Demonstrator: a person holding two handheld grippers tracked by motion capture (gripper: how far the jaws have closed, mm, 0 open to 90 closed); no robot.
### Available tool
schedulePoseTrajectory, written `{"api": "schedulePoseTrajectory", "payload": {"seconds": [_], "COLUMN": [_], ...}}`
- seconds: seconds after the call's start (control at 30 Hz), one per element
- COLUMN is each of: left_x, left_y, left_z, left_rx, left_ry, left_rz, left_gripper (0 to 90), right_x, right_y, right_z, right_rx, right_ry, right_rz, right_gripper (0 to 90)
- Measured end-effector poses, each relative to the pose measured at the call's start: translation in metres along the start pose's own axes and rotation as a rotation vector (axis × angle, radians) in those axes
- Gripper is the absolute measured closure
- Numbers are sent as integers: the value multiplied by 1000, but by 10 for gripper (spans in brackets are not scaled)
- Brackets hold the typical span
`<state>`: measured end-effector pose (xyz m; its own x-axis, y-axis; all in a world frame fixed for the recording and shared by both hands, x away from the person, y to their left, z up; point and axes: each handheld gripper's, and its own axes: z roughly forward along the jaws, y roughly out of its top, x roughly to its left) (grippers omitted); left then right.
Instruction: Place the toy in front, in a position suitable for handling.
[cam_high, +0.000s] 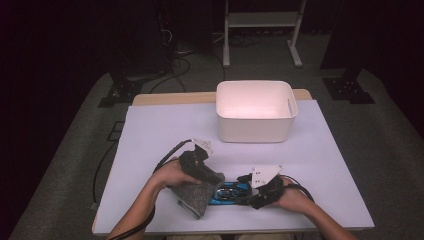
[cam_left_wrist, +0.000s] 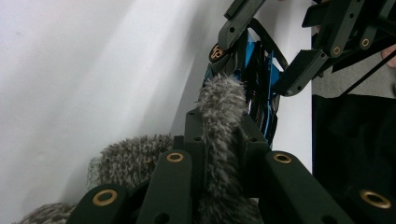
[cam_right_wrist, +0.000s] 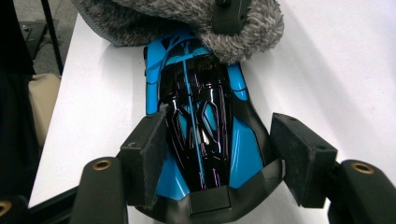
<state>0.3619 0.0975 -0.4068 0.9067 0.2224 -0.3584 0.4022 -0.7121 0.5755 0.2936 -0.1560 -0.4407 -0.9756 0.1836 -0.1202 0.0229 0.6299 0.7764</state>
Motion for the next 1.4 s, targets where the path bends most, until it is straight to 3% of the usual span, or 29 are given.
{"api": "schedulePoseTrajectory", "payload": {"seconds": [0.13,0.33,0.47,0.53,0.63,0.87,1.03,1.1,1.13,1.23,1.33,1.37,1.4], "left_x": [-6,-12,-24,-26,-38,-57,-64,-63,-62,-60,-59,-59,-60], "left_y": [-1,-2,-2,-2,0,-2,-5,-7,-9,-12,-11,-8,-6], "left_z": [-1,-3,-8,-8,-10,-12,-11,-11,-12,-15,-20,-26,-28], "left_rx": [-1,-11,-19,-19,5,24,23,-2,-16,-41,-54,-61,-65], "left_ry": [24,27,32,35,55,37,29,12,8,4,24,44,53], "left_rz": [30,56,100,105,146,199,213,175,168,161,164,169,167], "left_gripper": [785,786,787,787,787,792,789,788,788,791,791,791,791], "right_x": [3,3,-3,-4,-5,1,6,8,8,10,11,10,9], "right_y": [1,4,5,5,7,10,11,11,10,9,8,9,10], "right_z": [0,0,-3,-3,-2,6,13,16,17,16,16,17,18], "right_rx": [-1,27,21,27,48,83,96,103,103,85,76,76,78], "right_ry": [-12,-17,24,40,80,162,218,247,254,249,231,190,180], "right_rz": [-8,7,82,92,100,88,72,64,63,49,42,22,13], "right_gripper": [360,330,300,299,306,349,442,534,538,549,553,554,555]}}
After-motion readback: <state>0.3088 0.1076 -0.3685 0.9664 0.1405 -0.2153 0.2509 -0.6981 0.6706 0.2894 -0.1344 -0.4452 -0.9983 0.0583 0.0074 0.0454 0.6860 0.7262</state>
